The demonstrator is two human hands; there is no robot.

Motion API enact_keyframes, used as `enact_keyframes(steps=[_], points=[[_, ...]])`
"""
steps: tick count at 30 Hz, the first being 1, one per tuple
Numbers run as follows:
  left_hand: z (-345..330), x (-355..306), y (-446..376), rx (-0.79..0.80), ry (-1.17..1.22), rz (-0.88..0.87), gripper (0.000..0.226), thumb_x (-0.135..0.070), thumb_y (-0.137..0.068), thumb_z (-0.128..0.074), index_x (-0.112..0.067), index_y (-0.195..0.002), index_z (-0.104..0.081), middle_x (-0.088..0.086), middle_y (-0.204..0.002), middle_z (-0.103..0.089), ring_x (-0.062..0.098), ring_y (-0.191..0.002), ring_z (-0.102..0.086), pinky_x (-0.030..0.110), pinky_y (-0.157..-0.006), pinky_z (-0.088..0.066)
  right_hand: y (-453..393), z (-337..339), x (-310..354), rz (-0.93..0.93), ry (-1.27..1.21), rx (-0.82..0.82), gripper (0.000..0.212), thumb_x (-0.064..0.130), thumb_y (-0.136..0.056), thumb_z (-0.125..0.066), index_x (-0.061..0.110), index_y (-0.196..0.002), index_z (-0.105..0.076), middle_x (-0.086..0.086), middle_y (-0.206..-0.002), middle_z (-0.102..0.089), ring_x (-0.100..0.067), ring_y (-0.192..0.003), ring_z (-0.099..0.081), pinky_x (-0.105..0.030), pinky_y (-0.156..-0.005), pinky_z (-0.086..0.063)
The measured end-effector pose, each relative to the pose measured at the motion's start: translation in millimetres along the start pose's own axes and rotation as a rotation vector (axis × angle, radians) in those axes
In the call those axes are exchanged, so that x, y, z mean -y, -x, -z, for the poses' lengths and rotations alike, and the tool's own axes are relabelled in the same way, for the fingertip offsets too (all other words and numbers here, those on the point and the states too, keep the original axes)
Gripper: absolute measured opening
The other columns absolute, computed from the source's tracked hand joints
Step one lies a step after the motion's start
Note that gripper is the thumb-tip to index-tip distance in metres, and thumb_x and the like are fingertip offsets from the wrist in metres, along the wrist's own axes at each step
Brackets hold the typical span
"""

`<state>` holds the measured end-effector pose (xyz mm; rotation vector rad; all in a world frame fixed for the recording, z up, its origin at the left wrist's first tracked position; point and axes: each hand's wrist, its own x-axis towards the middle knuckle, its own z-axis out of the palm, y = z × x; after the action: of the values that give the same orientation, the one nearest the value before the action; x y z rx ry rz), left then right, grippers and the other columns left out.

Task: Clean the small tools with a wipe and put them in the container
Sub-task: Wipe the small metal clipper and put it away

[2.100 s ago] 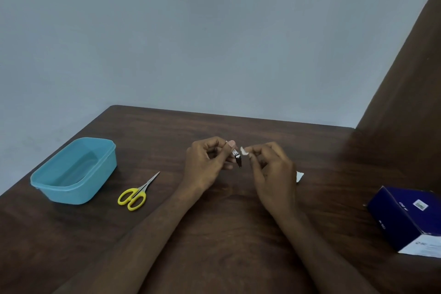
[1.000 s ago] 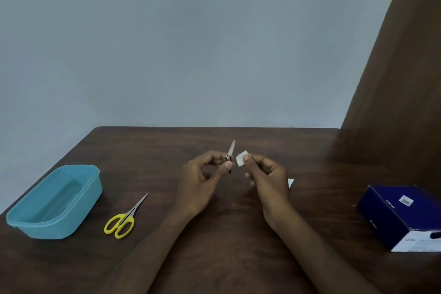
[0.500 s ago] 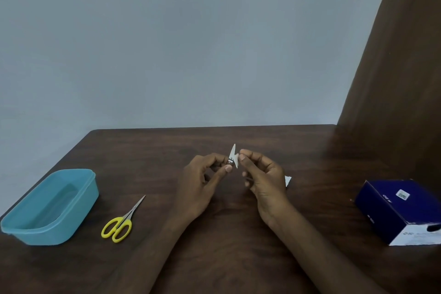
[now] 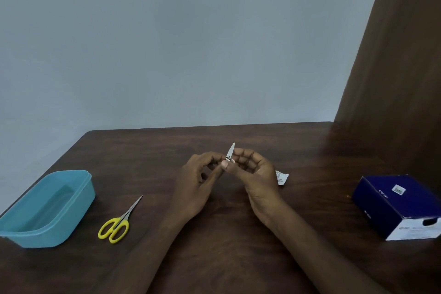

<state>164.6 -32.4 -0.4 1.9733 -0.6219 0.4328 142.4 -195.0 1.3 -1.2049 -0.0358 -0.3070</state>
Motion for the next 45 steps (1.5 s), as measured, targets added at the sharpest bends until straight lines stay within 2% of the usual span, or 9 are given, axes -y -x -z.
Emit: enact_keyframes(steps=[7,12,17,22,25,29,33,38,45], points=[[-2,5,-1,-0.002,0.086,0.045,0.020,-0.027,-0.114,-0.050,-0.030,-0.110,-0.070,-0.023,-0.110,-0.072,0.013,-0.110,-0.064,0.019,-0.090,-0.047,-3,3,2,-0.086,-0.032,-0.016,0.022,-0.004,-0.088,-0.079,0.007,-0.107,-0.074,-0.014,-0.104,-0.081,-0.019,-0.091,-0.073,-0.032,-0.089,-0.059],[-5,4,0,-0.039,0.003,-0.032,0.016,-0.024,-0.112,-0.056,-0.028,-0.108,-0.071,-0.017,-0.103,-0.071,0.015,-0.098,-0.067,0.023,-0.084,-0.050,-2,4,-1,-0.119,0.013,-0.115,0.008,0.010,-0.083,-0.088,0.011,-0.088,-0.081,-0.011,-0.092,-0.082,-0.017,-0.087,-0.075,-0.039,-0.098,-0.059],[-6,6,-2,-0.140,-0.096,-0.099,0.014,-0.021,-0.108,-0.064,-0.024,-0.109,-0.077,-0.019,-0.107,-0.076,0.002,-0.101,-0.071,0.018,-0.085,-0.054,-4,4,-2,-0.160,0.029,-0.135,0.012,0.018,-0.090,-0.084,0.012,-0.079,-0.081,-0.006,-0.072,-0.072,-0.014,-0.066,-0.064,-0.036,-0.081,-0.054],[-12,15,-3,-0.123,-0.302,-0.273,0.028,-0.026,-0.107,-0.055,-0.016,-0.124,-0.075,-0.006,-0.113,-0.078,0.006,-0.099,-0.068,0.007,-0.090,-0.043,-1,0,5,-0.201,-0.094,-0.074,0.014,-0.001,-0.097,-0.069,0.000,-0.085,-0.076,-0.013,-0.077,-0.075,-0.015,-0.068,-0.069,-0.025,-0.067,-0.061],[-13,18,-5,-0.138,-0.390,-0.353,0.033,-0.022,-0.105,-0.052,-0.009,-0.125,-0.075,0.003,-0.110,-0.078,0.013,-0.098,-0.067,0.016,-0.088,-0.048,1,-1,9,-0.228,-0.147,-0.043,0.014,-0.002,-0.095,-0.070,0.002,-0.083,-0.077,-0.012,-0.080,-0.075,-0.017,-0.069,-0.068,-0.026,-0.064,-0.060],[-10,24,-5,-0.120,-0.498,-0.395,0.033,-0.024,-0.105,-0.049,-0.010,-0.125,-0.072,0.005,-0.106,-0.075,0.023,-0.093,-0.070,0.040,-0.070,-0.061,1,-3,7,-0.228,-0.083,-0.033,0.013,0.019,-0.090,-0.082,0.007,-0.093,-0.079,-0.004,-0.081,-0.072,-0.011,-0.065,-0.062,-0.027,-0.061,-0.055],[-12,21,-2,-0.121,-0.566,-0.390,0.025,-0.028,-0.106,-0.052,-0.019,-0.123,-0.068,-0.002,-0.107,-0.071,0.017,-0.097,-0.064,0.041,-0.060,-0.060,-4,0,0,-0.148,0.007,-0.145,0.004,0.015,-0.088,-0.085,0.013,-0.089,-0.082,0.000,-0.079,-0.078,-0.008,-0.059,-0.057,-0.025,-0.059,-0.050],[-8,18,0,-0.107,-0.492,-0.384,0.031,-0.032,-0.108,-0.054,-0.016,-0.123,-0.076,-0.002,-0.107,-0.076,0.020,-0.095,-0.072,0.042,-0.070,-0.062,-6,5,-3,-0.145,0.033,-0.195,0.015,0.018,-0.081,-0.091,0.011,-0.092,-0.083,-0.003,-0.085,-0.081,-0.007,-0.054,-0.052,-0.023,-0.061,-0.048],[-7,19,-2,-0.169,-0.493,-0.383,0.034,-0.031,-0.103,-0.056,-0.013,-0.118,-0.080,0.002,-0.105,-0.081,0.024,-0.091,-0.077,0.038,-0.071,-0.065,-8,8,-2,-0.166,0.021,-0.095,0.016,0.007,-0.085,-0.086,0.008,-0.100,-0.082,-0.007,-0.080,-0.077,-0.010,-0.057,-0.057,-0.023,-0.059,-0.052]])
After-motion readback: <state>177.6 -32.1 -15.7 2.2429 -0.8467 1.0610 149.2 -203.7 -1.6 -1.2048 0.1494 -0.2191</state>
